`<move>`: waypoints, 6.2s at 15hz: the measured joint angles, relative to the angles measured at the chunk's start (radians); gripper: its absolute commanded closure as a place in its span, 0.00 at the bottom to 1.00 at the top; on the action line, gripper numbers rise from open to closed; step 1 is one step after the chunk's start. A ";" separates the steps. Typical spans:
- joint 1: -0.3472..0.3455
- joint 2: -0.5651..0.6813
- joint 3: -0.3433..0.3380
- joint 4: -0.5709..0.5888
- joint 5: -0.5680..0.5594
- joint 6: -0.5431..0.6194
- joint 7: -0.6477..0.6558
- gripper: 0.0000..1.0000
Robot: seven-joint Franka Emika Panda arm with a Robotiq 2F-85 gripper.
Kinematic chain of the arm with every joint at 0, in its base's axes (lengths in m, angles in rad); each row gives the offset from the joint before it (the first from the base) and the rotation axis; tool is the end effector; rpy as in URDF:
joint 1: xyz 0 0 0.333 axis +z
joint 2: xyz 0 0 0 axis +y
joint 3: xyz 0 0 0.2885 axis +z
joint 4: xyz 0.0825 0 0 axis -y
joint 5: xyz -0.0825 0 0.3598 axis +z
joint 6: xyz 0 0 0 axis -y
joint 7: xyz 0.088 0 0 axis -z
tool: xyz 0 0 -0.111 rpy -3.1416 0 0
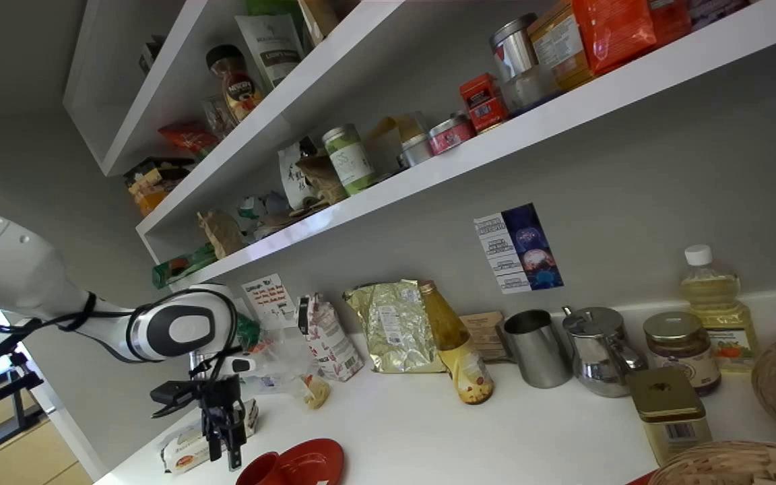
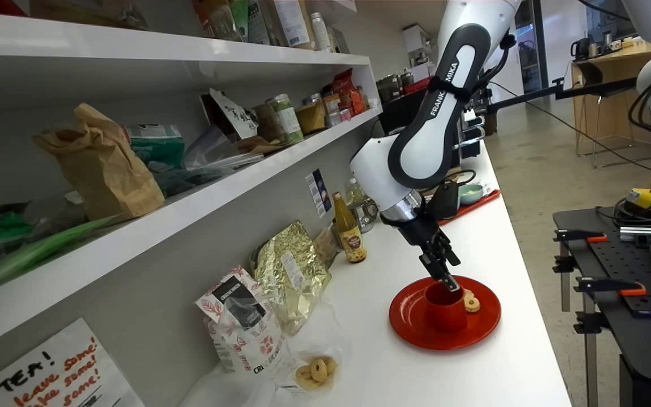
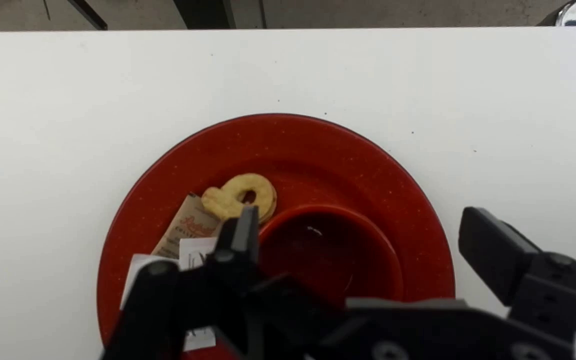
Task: Remove the cup from the red plate
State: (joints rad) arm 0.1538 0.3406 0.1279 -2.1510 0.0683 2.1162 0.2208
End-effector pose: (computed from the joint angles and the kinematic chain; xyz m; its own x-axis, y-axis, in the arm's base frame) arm 0.4781 0.1437 0.2069 0.9267 0.0144 -0.3756 0.0149 -0.9999 -0.0017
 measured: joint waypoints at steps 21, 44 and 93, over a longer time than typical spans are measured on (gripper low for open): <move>0.024 0.108 -0.084 0.012 -0.013 0.114 0.227 0.42; 0.030 -0.012 -0.121 0.064 -0.068 0.122 0.228 0.98; 0.242 0.394 0.052 0.559 -0.168 -0.079 -0.152 0.65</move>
State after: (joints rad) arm 0.3958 0.7342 0.1795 -1.5923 -0.0998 2.0370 0.0691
